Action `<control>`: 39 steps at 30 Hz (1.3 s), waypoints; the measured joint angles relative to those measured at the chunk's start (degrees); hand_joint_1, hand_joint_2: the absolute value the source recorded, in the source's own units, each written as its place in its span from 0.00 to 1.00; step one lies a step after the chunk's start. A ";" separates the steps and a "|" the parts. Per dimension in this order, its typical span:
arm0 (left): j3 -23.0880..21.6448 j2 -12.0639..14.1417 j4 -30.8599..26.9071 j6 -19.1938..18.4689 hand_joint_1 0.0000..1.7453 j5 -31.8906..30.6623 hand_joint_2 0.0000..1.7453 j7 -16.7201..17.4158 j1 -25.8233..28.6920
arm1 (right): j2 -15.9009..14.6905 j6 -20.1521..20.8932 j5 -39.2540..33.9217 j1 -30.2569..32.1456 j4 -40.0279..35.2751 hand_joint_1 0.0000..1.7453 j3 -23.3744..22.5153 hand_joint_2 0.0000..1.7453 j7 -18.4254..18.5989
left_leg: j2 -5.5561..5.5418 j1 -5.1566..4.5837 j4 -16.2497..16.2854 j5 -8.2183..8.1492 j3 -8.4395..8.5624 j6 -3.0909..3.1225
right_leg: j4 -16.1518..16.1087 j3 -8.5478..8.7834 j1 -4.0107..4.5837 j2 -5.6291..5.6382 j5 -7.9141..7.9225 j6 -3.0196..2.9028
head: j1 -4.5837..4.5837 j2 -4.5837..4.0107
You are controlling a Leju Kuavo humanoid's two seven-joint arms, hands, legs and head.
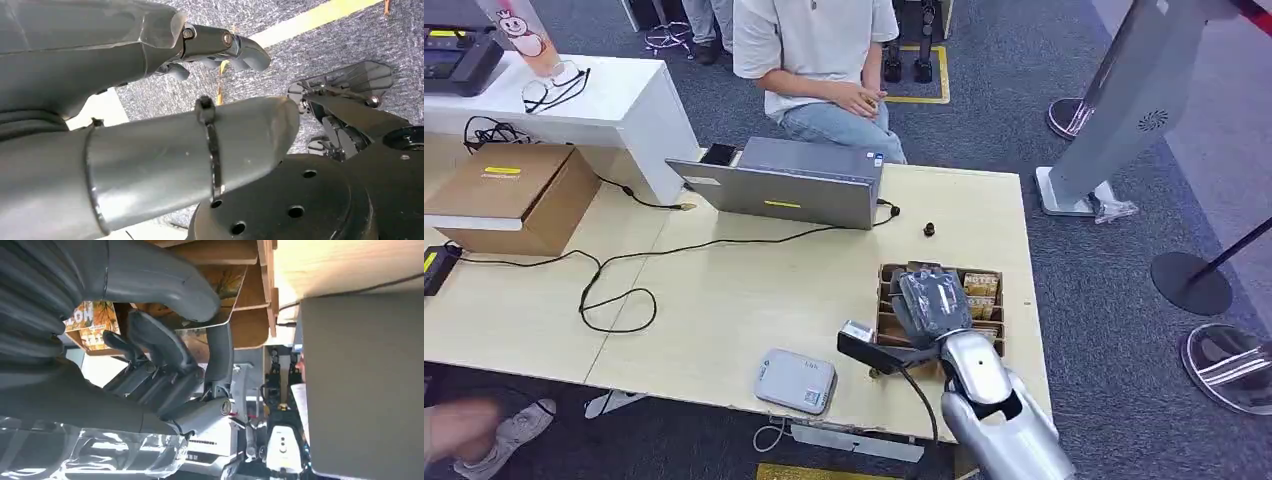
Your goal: Pass the card to the sensor for recognition and then transmit it.
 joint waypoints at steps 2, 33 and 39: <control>0.00 0.00 0.04 0.02 0.00 -0.07 0.00 -0.04 0.00 | 0.00 -0.56 0.00 0.26 -0.30 1.00 -0.09 1.00 -0.24 | 0.00 0.00 0.00 0.00 -0.01 0.00 | 0.00 -0.01 0.00 0.00 0.00 0.00 | 0.00 0.00; 0.00 -0.11 0.09 -0.52 0.00 -0.96 0.00 -1.18 0.03 | -0.63 -4.96 0.15 4.89 -12.93 1.00 -2.82 1.00 -2.10 | 0.00 0.00 0.00 0.00 -0.03 0.00 | 0.00 -0.03 0.00 0.00 0.00 0.00 | -0.02 0.00; 0.00 -0.37 -0.11 -1.27 0.00 -1.25 0.00 -1.60 0.04 | -0.79 -5.75 0.15 5.94 -15.91 1.00 -3.43 1.00 -2.73 | 0.00 0.00 0.00 0.00 -0.03 0.00 | 0.00 -0.04 0.00 0.00 0.00 0.00 | 0.00 0.00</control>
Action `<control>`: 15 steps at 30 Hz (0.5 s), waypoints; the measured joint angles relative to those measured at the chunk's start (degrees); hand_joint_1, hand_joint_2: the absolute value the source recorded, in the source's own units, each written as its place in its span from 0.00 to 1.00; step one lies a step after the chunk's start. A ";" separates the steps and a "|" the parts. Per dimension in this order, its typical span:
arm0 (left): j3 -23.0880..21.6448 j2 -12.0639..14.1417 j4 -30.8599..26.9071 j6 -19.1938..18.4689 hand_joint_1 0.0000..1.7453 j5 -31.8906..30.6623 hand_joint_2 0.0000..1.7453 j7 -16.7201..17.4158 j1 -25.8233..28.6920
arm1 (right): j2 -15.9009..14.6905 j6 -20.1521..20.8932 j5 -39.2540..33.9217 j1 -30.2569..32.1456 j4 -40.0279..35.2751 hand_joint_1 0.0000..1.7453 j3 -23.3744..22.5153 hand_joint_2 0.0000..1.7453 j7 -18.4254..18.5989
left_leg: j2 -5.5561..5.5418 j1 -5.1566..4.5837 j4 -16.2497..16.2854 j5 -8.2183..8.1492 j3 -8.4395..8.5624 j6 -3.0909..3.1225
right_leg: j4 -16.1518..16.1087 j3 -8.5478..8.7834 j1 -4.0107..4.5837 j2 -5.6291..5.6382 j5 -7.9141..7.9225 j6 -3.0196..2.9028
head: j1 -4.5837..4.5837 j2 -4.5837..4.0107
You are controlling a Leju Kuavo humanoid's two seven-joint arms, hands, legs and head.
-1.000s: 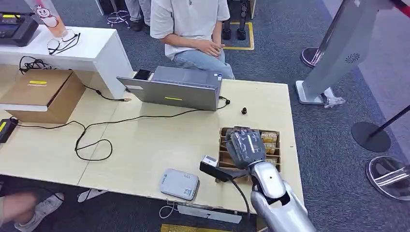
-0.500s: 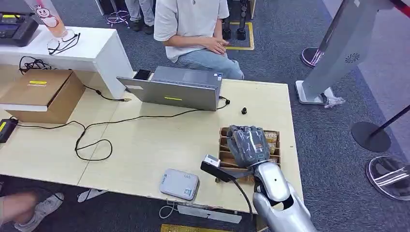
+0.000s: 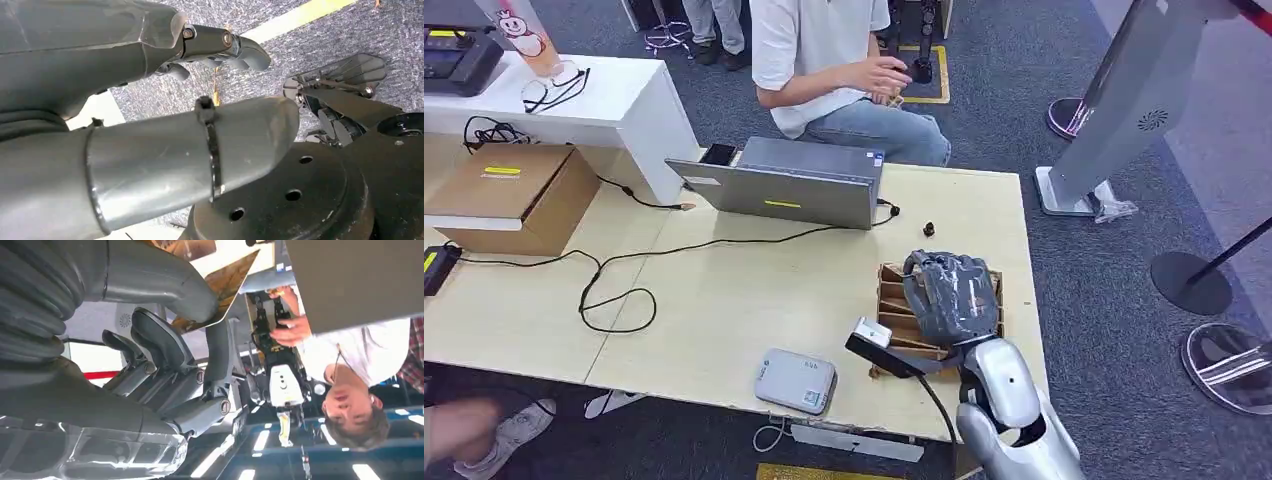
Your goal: Pass the card to the sensor for recognition and then transmit it.
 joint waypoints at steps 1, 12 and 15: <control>0.00 -0.04 -0.13 -0.22 0.00 -0.04 0.00 -0.02 0.01 | 0.00 -0.20 0.00 0.17 -0.46 1.00 -0.18 1.00 -0.37 | 0.00 0.00 0.00 0.00 0.00 0.00 | 0.00 0.00 0.00 0.00 0.00 0.00 | -0.02 0.00; 0.00 -0.28 -0.52 -0.28 0.00 -1.03 0.00 -0.09 -0.03 | -0.09 -4.81 -0.42 1.25 -3.41 1.00 -1.29 1.00 -3.17 | 0.00 0.00 0.00 0.00 0.00 0.00 | 0.00 0.00 0.00 0.00 0.00 0.00 | 0.00 0.00; -0.02 -0.26 -0.52 0.19 0.00 -1.20 0.00 -0.15 -0.06 | -0.09 -6.18 -0.54 1.46 -3.72 1.00 -1.49 1.00 -3.93 | 0.00 0.00 0.00 0.00 0.00 0.00 | 0.00 0.00 0.00 0.00 0.00 0.00 | 0.00 0.00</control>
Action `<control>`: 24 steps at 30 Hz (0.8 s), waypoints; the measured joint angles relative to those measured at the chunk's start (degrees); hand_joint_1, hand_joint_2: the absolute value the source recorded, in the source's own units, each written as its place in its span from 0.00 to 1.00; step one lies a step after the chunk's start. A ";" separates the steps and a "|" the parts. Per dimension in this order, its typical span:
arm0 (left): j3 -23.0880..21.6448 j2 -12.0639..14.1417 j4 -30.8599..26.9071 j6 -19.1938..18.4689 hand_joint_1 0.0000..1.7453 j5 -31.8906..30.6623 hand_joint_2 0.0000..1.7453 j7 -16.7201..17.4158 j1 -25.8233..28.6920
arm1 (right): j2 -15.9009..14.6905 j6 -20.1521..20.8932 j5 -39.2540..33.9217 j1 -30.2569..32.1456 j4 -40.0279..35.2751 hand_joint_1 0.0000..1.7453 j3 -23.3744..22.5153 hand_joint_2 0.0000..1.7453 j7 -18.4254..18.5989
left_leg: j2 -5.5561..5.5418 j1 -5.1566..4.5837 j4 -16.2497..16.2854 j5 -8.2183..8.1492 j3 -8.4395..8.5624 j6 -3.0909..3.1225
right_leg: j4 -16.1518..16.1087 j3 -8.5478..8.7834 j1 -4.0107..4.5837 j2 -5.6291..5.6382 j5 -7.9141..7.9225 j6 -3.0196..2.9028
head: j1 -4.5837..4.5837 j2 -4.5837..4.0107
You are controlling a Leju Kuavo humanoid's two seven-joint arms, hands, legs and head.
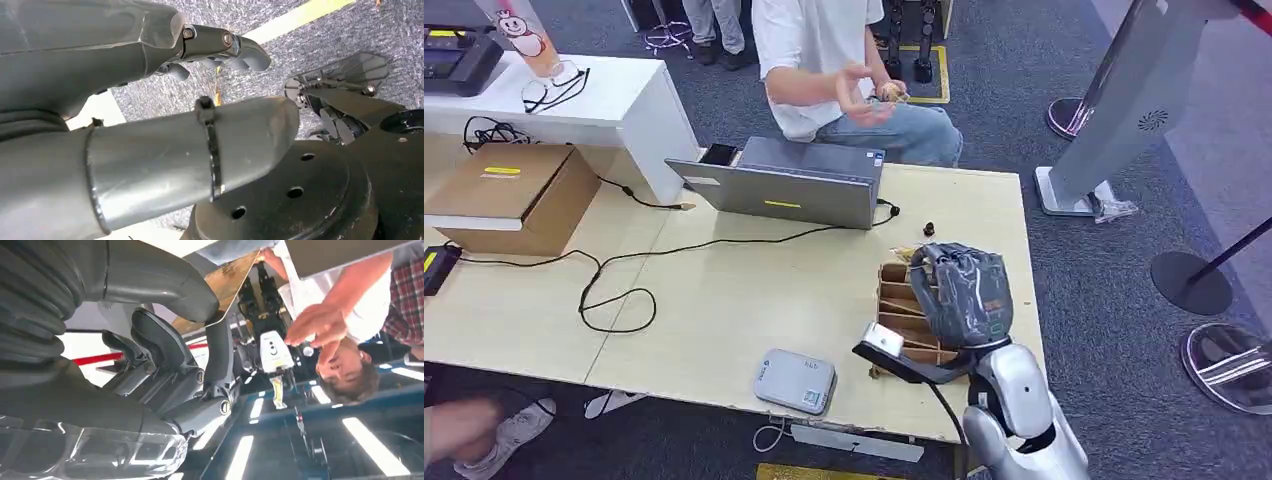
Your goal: Pass the card to the sensor for recognition and then transmit it.
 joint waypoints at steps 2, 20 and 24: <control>-0.04 0.07 0.00 0.57 0.00 -0.18 0.00 -0.02 -0.02 | 0.00 -1.32 -0.44 0.13 -0.04 1.00 -0.15 1.00 -0.75 | 0.00 0.00 0.00 0.00 0.00 0.00 | 0.00 0.00 0.00 0.00 0.00 0.00 | 0.00 0.00; -0.66 0.35 0.11 1.62 0.00 -1.16 0.00 -0.88 -0.11 | 0.07 -7.81 -2.01 0.66 0.00 1.00 -0.37 1.00 -3.04 | 0.00 0.00 0.00 0.00 -0.01 0.00 | 0.00 0.00 0.00 0.00 0.00 0.00 | 0.00 0.00; -1.05 0.35 0.11 1.49 0.00 -1.40 0.00 -1.01 -0.10 | 0.39 -8.77 -2.78 0.67 0.02 1.00 -0.63 1.00 -3.11 | 0.00 0.00 0.00 0.00 -0.01 0.00 | 0.00 0.00 0.00 0.00 0.00 0.00 | 0.00 0.00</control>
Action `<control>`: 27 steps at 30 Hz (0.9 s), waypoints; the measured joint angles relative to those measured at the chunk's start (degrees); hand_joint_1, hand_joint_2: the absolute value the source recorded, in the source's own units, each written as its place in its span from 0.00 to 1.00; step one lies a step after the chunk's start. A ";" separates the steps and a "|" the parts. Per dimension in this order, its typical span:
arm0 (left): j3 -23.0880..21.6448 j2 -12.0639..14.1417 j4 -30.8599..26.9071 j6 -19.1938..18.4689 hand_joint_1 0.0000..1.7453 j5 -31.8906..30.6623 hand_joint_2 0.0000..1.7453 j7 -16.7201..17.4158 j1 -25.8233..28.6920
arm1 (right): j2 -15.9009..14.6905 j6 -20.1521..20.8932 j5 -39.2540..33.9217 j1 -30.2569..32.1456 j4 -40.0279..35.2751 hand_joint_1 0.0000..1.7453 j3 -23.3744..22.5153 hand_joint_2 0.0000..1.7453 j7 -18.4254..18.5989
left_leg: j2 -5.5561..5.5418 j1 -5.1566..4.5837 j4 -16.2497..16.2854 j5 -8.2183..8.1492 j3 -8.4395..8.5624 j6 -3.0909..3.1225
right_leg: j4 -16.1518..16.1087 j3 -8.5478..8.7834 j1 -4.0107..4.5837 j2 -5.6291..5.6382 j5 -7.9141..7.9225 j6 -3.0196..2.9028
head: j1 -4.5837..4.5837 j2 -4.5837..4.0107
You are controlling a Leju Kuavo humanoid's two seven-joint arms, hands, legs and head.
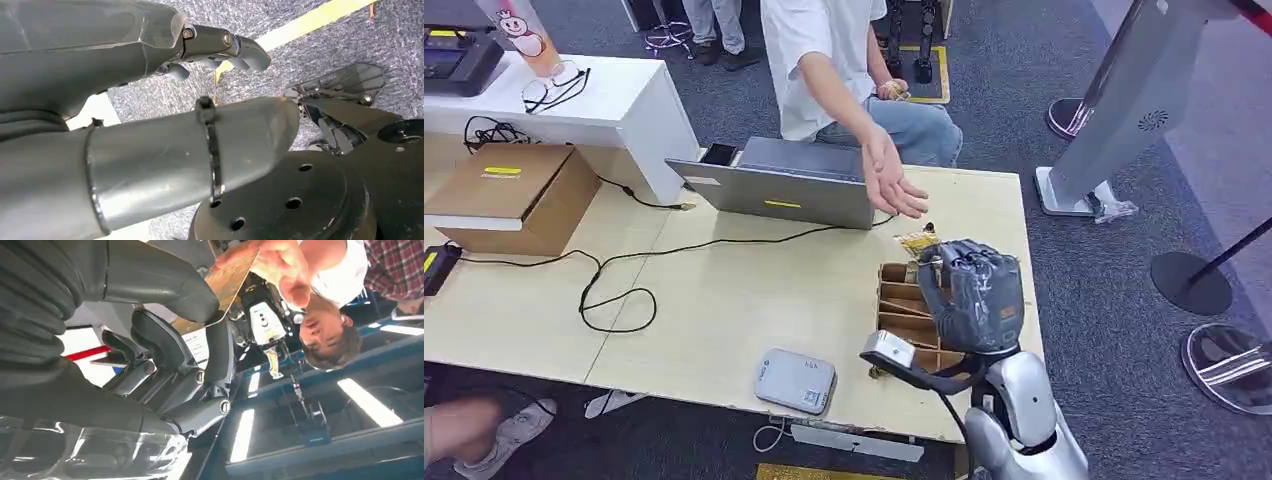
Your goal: Pass the card to the sensor for recognition and then transmit it.
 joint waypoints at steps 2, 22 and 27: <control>-0.39 0.00 0.00 0.02 0.00 -0.33 0.00 -0.02 0.00 | 0.20 -0.24 0.00 -0.03 0.22 1.00 -0.09 1.00 -0.02 | 0.00 0.00 0.00 0.00 0.00 0.00 | 0.00 0.00 0.00 0.00 0.00 0.00 | 0.00 0.00; -3.52 1.68 3.63 2.34 0.00 -0.85 0.00 0.02 -1.56 | 3.89 -1.88 -1.25 -6.47 7.76 1.00 -0.11 1.00 -0.44 | 0.00 0.00 0.00 0.01 -0.01 0.00 | 0.01 0.00 0.00 -0.01 0.00 0.00 | -0.02 0.00; -4.04 2.08 4.46 2.69 0.00 -0.87 0.00 0.31 -2.14 | 4.74 -1.66 -1.20 -7.58 9.42 1.00 0.15 1.00 -0.11 | -0.01 0.00 0.00 0.01 -0.02 0.00 | 0.01 0.00 0.00 -0.01 0.00 0.00 | -0.02 0.00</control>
